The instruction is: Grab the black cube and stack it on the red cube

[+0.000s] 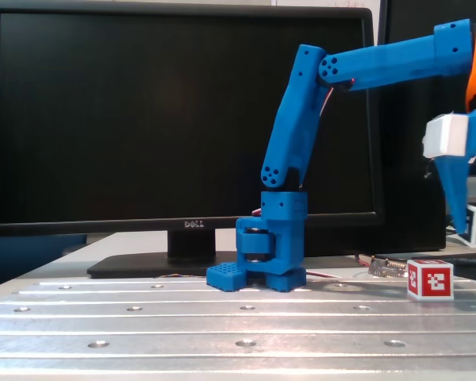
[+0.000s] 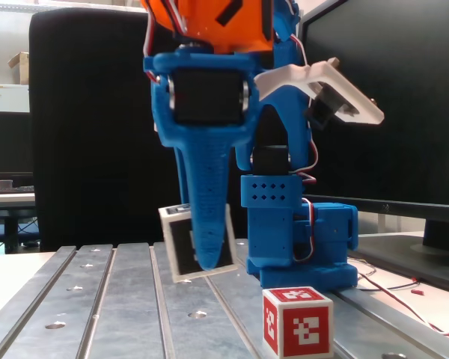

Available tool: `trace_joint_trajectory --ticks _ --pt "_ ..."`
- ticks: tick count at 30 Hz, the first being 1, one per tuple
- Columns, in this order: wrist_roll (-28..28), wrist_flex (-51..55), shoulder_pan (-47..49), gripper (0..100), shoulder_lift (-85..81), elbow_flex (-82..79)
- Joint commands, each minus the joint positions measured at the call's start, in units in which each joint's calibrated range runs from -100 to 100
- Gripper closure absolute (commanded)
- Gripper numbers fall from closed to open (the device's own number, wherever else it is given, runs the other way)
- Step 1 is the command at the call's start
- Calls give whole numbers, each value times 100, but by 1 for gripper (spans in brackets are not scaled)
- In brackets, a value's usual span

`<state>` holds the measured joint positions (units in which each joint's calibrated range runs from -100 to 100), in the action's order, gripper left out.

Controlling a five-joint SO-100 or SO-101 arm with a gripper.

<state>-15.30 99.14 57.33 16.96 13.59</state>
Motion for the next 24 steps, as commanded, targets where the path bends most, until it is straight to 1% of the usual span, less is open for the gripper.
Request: trace_joint_trajectory --ticks 1,6,13,16,20,24 --pt "15 -94 88 85 -802 -504" --pt "15 -427 125 85 -1570 -1698" --pt "15 -1197 346 85 -2690 -3308" --pt "162 -1231 450 85 -2899 -3598" --pt "225 -1231 531 85 -2915 -3643" --pt "441 -1231 634 85 -2915 -3643"
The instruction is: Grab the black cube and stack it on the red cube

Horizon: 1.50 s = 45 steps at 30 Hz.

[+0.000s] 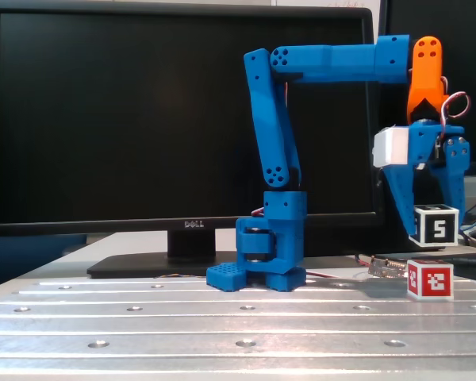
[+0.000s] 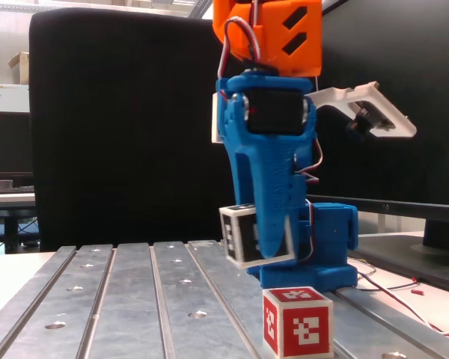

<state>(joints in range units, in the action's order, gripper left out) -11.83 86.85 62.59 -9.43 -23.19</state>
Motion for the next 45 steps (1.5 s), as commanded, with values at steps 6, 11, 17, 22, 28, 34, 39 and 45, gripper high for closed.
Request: trace_joint_trajectory --ticks 6,11,17,22,28,34,39,45 --pt "247 -2 263 85 -268 26" --pt "252 32 382 85 -268 -155" --pt "347 7 455 85 -268 -228" --pt "363 -87 603 85 -268 -191" --pt "363 -361 625 85 -268 -246" --pt "363 -369 625 85 -268 -264" --pt "363 -352 610 85 -260 -399" --pt "363 -395 618 85 -260 -454"
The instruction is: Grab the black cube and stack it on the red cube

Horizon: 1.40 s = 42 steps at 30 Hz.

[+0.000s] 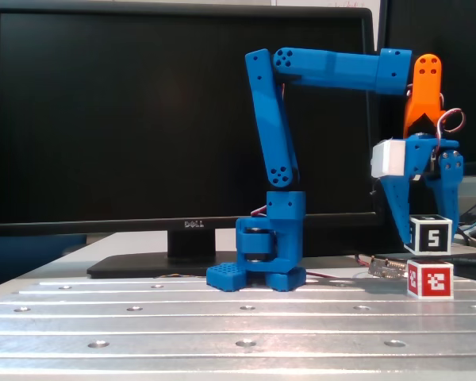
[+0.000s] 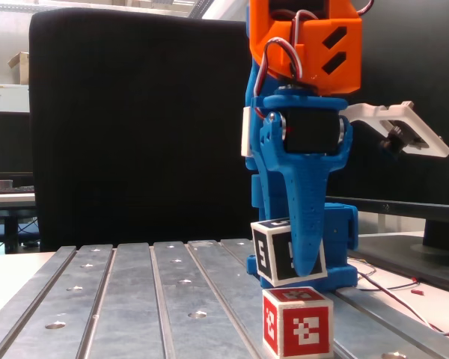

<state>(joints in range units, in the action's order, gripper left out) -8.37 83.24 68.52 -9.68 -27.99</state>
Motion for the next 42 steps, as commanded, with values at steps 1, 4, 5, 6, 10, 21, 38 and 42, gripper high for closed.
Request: trace_joint_trajectory --ticks 1,4,5,6,10,21,38,42 --pt "16 -43 25 85 -235 26" --pt "16 -43 25 85 -235 26" --pt "16 -43 25 85 -235 26" --pt "22 -51 25 85 -235 26" --pt "22 -162 25 85 -168 8" --pt "27 -154 40 85 225 63" --pt "111 -325 114 85 267 26" --pt "95 -299 114 85 267 17"
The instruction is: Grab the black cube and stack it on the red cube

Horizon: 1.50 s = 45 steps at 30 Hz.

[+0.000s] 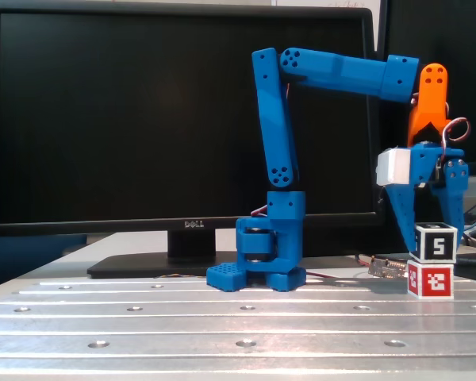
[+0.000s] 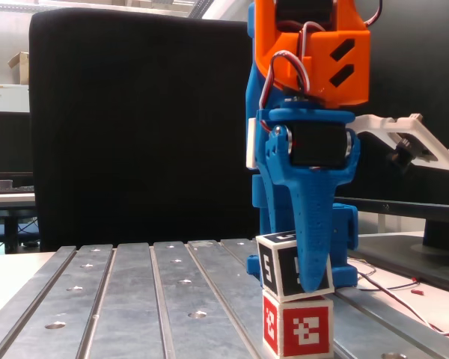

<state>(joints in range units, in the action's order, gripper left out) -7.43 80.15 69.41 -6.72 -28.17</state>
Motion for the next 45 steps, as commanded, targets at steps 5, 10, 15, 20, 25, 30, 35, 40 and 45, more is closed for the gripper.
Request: trace_joint_trajectory --ticks 5,10,15,20,25,30,35,40,45 --pt "1 2 25 85 -21 26" --pt "6 -15 25 85 -29 -118" --pt "17 -118 25 85 -55 -154" --pt "22 -127 25 85 -71 -154" --pt "11 -92 32 85 -80 -154" --pt "17 -92 32 85 -55 -154" --pt "1 -75 32 85 -80 -154" --pt "-4 -58 32 84 -88 -154" --pt "-15 -41 32 78 -96 -154"
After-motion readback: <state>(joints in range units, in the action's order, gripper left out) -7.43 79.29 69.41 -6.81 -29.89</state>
